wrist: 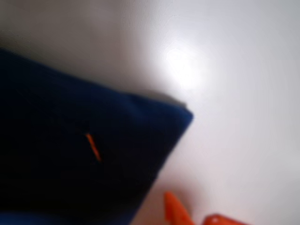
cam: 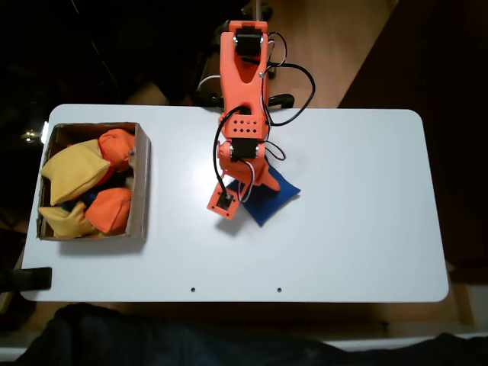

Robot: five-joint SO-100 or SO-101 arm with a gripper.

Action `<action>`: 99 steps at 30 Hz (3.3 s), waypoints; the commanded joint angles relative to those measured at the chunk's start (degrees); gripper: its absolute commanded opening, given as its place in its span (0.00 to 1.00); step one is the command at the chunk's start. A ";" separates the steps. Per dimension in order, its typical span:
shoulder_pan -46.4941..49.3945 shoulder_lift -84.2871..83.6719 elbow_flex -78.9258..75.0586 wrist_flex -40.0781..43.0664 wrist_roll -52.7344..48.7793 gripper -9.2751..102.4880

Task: Grasp a bag and put it in the box.

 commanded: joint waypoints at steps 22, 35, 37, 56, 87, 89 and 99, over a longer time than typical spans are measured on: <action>-0.53 -3.87 0.00 -7.91 3.25 0.78; -2.37 -6.86 -0.79 -8.44 2.20 0.78; -2.55 -7.12 -0.79 -8.17 1.49 0.75; -1.58 -7.73 -1.05 -6.86 -2.99 0.48; 0.35 -1.67 -2.72 -6.42 -0.62 0.09; 0.62 -1.05 -3.08 -6.42 0.18 0.08; 1.76 3.78 -4.83 -6.42 4.66 0.08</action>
